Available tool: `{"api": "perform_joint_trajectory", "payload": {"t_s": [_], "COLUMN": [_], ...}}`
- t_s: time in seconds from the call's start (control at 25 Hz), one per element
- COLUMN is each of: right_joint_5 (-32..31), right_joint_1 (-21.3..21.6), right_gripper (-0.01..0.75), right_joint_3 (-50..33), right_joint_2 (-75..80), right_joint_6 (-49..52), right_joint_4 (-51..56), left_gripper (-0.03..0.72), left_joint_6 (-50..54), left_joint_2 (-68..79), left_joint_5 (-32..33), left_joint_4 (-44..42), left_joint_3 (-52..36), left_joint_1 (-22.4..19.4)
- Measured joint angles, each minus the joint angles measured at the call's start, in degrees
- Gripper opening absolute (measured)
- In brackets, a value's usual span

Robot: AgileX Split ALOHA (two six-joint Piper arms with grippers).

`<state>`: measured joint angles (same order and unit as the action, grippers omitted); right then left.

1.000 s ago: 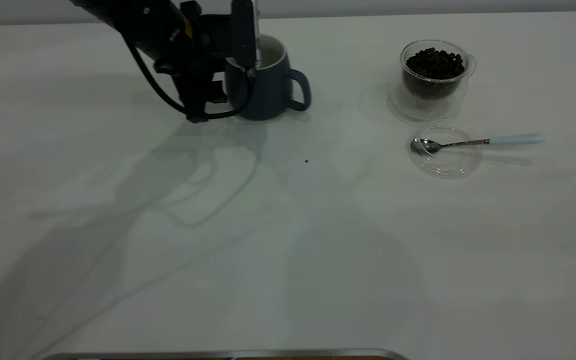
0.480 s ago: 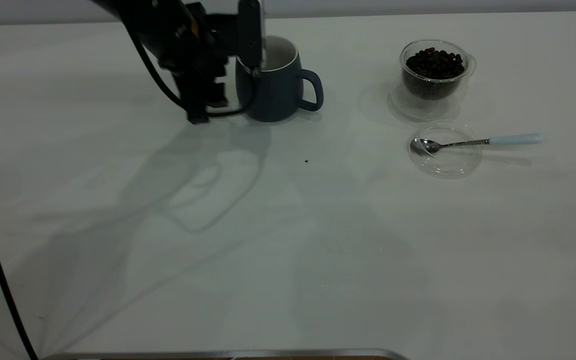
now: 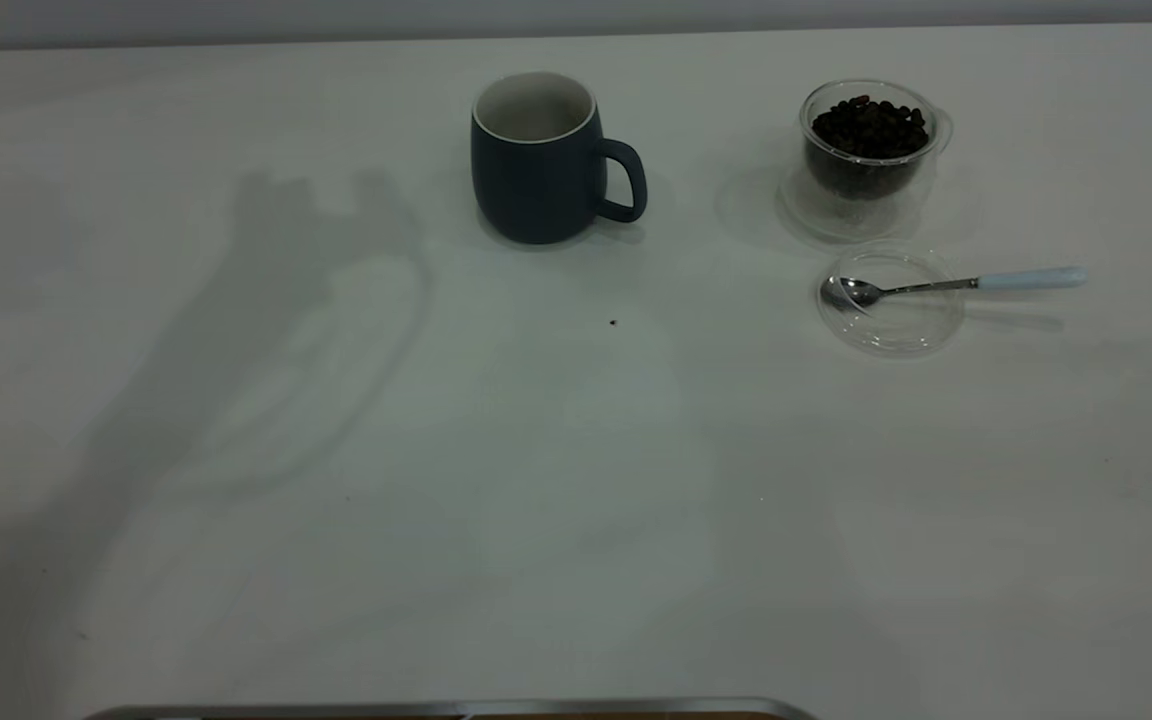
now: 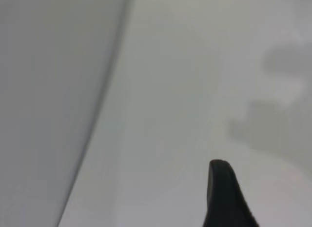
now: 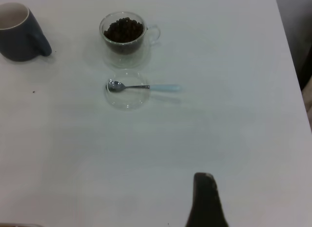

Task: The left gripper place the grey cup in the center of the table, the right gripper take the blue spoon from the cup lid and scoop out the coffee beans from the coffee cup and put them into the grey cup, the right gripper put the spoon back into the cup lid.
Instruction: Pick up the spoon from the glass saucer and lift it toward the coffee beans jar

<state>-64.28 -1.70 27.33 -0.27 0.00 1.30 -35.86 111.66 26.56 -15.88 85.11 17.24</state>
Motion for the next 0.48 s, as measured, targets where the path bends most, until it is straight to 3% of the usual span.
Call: {"api": "perform_joint_trajectory", "payload": {"t_s": [0.12, 0.32, 0.48], "right_joint_5": [0.00, 0.00, 0.00], "right_joint_1": [0.00, 0.00, 0.00], "right_gripper": [0.580, 0.580, 0.580], "right_joint_3": [0.00, 0.00, 0.00], "right_joint_2": [0.00, 0.00, 0.00], "right_joint_6": [0.00, 0.00, 0.00], "right_joint_4": [0.00, 0.00, 0.00], "left_gripper": [0.493, 0.493, 0.493], "left_joint_6": [8.93, 26.52, 33.50], "left_joint_2": [-10.11, -26.01, -35.29], "left_joint_5": [7.94, 27.22, 40.25], "left_joint_4": [0.19, -1.26, -1.87], "left_joint_3": [0.00, 0.00, -0.12], "left_joint_1": [0.00, 0.00, -0.04]}}
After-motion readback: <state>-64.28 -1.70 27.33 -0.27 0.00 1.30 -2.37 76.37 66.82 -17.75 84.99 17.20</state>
